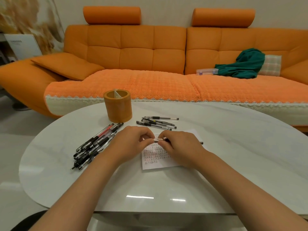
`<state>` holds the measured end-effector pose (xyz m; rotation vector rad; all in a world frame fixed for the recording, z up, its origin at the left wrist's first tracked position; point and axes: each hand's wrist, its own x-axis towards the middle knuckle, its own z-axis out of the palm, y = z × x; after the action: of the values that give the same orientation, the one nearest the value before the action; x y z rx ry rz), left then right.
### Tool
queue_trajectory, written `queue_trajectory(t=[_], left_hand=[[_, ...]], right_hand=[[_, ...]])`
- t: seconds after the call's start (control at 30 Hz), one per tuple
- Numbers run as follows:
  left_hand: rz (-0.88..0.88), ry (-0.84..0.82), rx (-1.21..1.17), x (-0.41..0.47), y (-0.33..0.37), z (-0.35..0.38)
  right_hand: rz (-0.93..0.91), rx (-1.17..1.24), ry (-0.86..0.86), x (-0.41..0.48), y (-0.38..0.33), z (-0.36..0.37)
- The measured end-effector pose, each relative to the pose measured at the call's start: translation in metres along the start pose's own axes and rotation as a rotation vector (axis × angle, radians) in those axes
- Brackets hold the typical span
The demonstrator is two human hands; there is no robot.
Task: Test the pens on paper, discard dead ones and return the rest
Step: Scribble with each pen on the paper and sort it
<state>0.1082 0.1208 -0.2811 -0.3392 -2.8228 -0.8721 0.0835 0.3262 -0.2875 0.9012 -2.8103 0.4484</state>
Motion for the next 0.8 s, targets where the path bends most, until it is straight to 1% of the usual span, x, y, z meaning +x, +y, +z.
queue_trajectory(t=[0.13,0.27,0.37,0.5,0.6,0.67,0.7,0.8], left_hand=[[-0.056,-0.01,0.147,0.0,-0.004,-0.002],[-0.128,-0.067,0.208,0.001,-0.007,-0.002],[-0.122,-0.101,0.216,0.001,-0.007,0.001],[-0.084,-0.125,0.197,0.004,-0.006,0.007],[-0.066,-0.144,0.183,0.005,-0.006,0.012],[-0.065,-0.157,0.165,0.004,-0.006,0.014],[-0.062,-0.161,0.158,0.004,-0.006,0.015],[-0.058,-0.165,0.157,0.003,-0.006,0.016]], right_hand=[[0.019,0.153,-0.021,-0.007,0.002,-0.003],[-0.009,0.222,0.04,-0.004,0.007,-0.005],[0.009,0.298,0.063,0.0,0.01,-0.005],[0.031,0.326,0.031,0.001,0.012,-0.007],[0.021,0.361,0.078,0.001,0.013,-0.008],[0.021,0.453,0.107,-0.001,0.013,-0.007],[0.041,0.528,0.094,-0.003,0.012,-0.007],[0.145,0.87,0.052,-0.008,0.003,-0.007]])
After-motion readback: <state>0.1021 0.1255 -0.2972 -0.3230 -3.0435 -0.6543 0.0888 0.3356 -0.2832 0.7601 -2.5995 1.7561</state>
